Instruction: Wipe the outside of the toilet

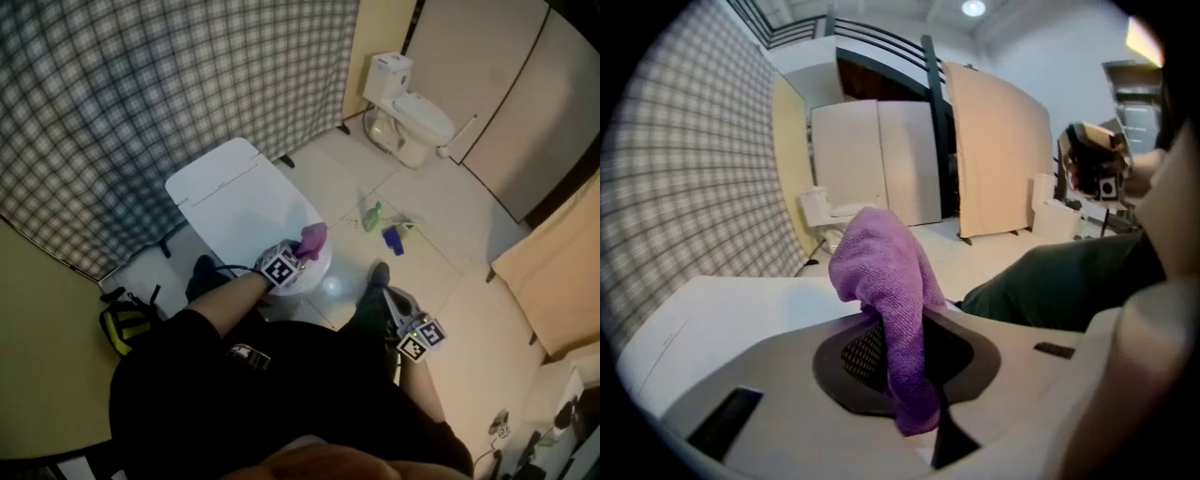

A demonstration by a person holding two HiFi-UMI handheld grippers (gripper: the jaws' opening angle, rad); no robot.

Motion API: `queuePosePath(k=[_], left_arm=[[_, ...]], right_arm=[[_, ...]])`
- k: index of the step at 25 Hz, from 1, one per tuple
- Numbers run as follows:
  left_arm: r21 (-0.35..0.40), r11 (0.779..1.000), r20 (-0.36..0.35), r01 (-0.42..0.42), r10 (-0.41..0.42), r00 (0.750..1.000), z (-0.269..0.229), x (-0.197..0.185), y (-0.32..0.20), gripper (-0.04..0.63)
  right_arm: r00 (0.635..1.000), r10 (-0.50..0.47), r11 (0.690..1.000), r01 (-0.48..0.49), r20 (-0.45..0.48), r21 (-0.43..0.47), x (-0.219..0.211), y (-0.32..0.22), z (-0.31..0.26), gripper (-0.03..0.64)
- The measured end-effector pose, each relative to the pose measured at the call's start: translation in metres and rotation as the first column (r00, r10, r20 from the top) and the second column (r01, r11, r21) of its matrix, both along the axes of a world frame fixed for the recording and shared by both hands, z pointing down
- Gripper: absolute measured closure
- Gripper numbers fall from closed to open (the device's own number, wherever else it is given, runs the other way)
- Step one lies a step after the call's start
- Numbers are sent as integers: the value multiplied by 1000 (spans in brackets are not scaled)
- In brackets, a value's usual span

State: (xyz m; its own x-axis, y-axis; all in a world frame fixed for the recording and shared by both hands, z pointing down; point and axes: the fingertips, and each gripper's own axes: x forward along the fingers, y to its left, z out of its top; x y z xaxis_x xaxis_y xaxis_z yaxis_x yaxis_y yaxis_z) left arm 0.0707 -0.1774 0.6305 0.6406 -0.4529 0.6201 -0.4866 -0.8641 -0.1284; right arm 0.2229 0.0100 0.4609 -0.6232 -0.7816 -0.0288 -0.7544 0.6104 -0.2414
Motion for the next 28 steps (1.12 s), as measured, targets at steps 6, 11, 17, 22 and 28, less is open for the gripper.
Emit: queuePosePath(k=[6,11,17,22,28], left_arm=[[-10,929,-147,371,-368,918,-36,-191,-32,537],[-21,814,-237,581,-569,788,-52,-318,-52,537],[-57,707,-263,705,-692,672,-44,-426,-70,537],[-50,660,-224,749,-739,636,-37,-484,-107,537],[27,658,-71,753,-750,658,-14,-526,-175,537]], right_arm=[[997,-80,997,79,-21,-16,-41,-23,9,624],[991,-129,991,128,-26,-37,-79,-55,19,624],[977,-209,975,204,-50,-84,-126,-77,26,624],[970,-226,968,214,-87,-130,-147,-92,33,624],[968,-212,963,182,-138,-200,-149,-109,39,624]])
